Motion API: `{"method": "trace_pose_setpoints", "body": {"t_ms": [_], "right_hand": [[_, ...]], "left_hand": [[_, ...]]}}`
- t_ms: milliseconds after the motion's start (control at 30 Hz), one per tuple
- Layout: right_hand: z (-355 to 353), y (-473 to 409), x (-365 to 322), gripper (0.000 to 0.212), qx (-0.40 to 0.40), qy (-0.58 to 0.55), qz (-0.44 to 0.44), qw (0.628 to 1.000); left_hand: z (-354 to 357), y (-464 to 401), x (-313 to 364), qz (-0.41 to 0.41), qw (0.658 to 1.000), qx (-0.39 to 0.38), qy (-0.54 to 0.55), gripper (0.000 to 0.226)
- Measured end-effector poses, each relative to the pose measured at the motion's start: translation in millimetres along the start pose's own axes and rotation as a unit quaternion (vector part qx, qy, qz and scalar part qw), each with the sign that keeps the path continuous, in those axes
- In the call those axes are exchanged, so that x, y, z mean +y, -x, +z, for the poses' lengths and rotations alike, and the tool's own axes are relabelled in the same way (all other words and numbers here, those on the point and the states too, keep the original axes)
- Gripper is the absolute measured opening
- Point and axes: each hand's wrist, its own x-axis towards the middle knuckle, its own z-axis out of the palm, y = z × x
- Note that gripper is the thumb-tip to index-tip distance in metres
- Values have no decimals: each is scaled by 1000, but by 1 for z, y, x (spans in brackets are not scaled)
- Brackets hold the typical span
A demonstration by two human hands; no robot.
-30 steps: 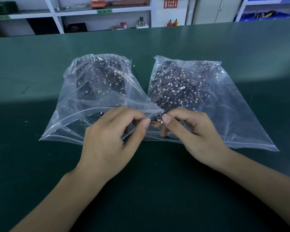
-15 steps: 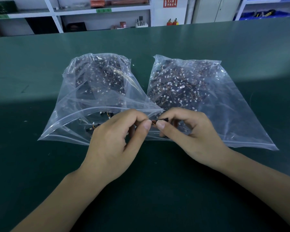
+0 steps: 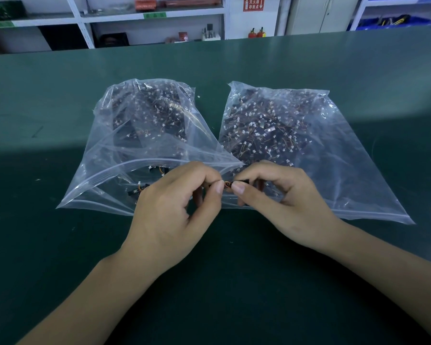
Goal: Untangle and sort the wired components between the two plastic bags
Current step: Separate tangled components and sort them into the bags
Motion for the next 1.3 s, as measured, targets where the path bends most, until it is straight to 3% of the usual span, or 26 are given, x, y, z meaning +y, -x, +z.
{"method": "trace_pose_setpoints", "body": {"t_ms": [433,600,667,767,933,1067,1300], "right_hand": [[-2,-1,1,13,-3,-7,-8,1000],[-4,-2,5,10,-4,44,-27,999],[-9,-4,7,17,-8,115,-58,992],[-17,-7,12,31,-36,277,-115,953],[-21,-10,13,33,-39,365,-111,923],[-24,-11,12,27,4,337,-89,937],[-17,-6,8,27,24,284,-79,955]], "left_hand": [[0,-1,-3,7,1000,5,-9,12],[2,-1,-5,16,1000,24,-11,10],[1,-2,-8,15,998,52,-14,9],[-2,-4,-12,19,996,81,-15,11],[-1,-3,-13,46,997,54,-2,14],[3,-2,-15,65,998,15,4,11],[4,-2,-22,65,995,29,-68,6]]}}
